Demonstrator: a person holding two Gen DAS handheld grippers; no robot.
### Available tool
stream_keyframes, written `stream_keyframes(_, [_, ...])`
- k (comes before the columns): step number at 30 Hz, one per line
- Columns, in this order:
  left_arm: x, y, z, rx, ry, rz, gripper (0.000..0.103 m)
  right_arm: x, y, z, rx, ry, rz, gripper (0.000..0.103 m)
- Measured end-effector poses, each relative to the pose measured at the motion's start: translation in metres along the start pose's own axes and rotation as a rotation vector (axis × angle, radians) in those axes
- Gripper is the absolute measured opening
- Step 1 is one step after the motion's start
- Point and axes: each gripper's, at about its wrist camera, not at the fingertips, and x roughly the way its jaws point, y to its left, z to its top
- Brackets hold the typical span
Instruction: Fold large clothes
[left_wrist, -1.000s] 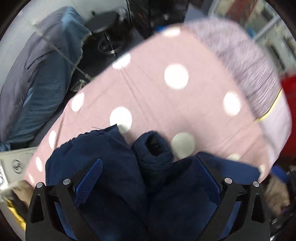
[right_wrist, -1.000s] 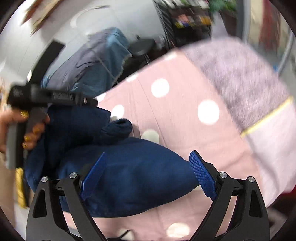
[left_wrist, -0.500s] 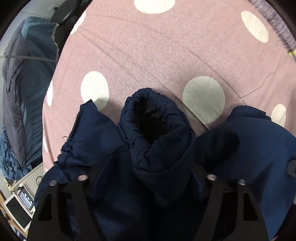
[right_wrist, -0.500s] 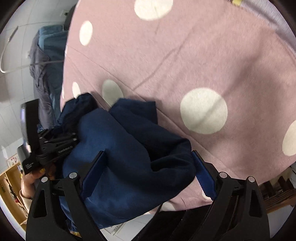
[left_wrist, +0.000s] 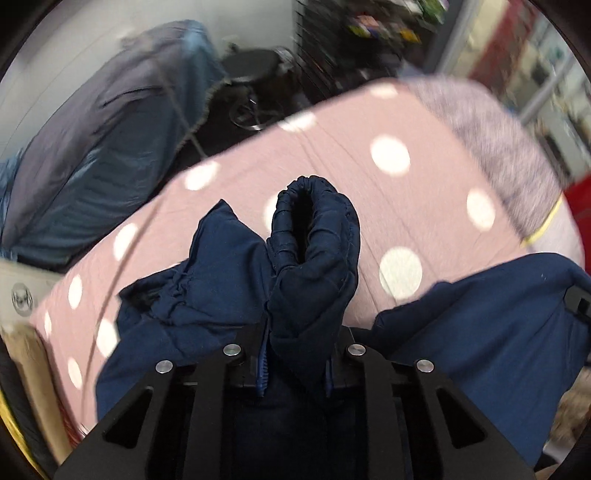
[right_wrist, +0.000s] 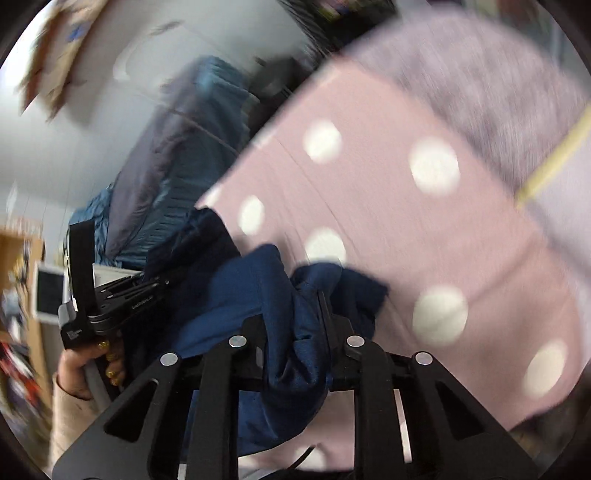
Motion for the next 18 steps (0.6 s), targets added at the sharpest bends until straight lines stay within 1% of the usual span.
stream_keyframes(1, [-0.019, 0.014, -0.006, -0.049, -0.033, -0.007, 0.019, -0.017, 0.017, 0.005, -0.071, -0.045, 0.003, 0.018])
stream_keyframes(2, [-0.043, 0.036, -0.016, -0.117, -0.078, -0.017, 0.019, -0.030, 0.035, 0.008, -0.138, -0.084, 0.013, 0.017])
stream_keyframes(3, [-0.060, 0.049, -0.025, -0.162, -0.108, -0.018, 0.018, -0.046, 0.054, 0.011, -0.212, -0.121, 0.033, 0.017])
stream_keyframes(4, [-0.077, 0.064, -0.035, -0.209, -0.138, -0.015, 0.018, -0.057, 0.068, 0.012, -0.255, -0.144, 0.058, 0.016])
stream_keyframes(6, [-0.119, 0.095, -0.064, -0.319, -0.206, -0.002, 0.018, -0.086, 0.088, 0.013, -0.301, -0.201, 0.129, 0.016])
stream_keyframes(8, [-0.154, 0.121, -0.090, -0.400, -0.264, 0.015, 0.017, -0.116, 0.105, 0.018, -0.354, -0.274, 0.165, 0.015])
stream_keyframes(9, [-0.181, 0.135, -0.109, -0.447, -0.312, 0.031, 0.017, -0.125, 0.112, 0.023, -0.367, -0.302, 0.178, 0.015])
stream_keyframes(11, [-0.215, 0.147, -0.134, -0.486, -0.368, 0.060, 0.017, -0.160, 0.120, 0.032, -0.383, -0.377, 0.216, 0.015])
stream_keyframes(13, [-0.256, 0.146, -0.156, -0.503, -0.443, 0.103, 0.016, -0.189, 0.116, 0.037, -0.392, -0.441, 0.245, 0.015])
stream_keyframes(14, [-0.275, 0.143, -0.164, -0.504, -0.480, 0.108, 0.016, -0.206, 0.120, 0.044, -0.398, -0.482, 0.264, 0.015])
stream_keyframes(15, [-0.299, 0.138, -0.171, -0.502, -0.538, 0.099, 0.016, -0.219, 0.119, 0.048, -0.402, -0.515, 0.273, 0.015])
stream_keyframes(18, [-0.349, 0.121, -0.181, -0.466, -0.666, 0.123, 0.016, -0.256, 0.131, 0.069, -0.444, -0.625, 0.296, 0.011])
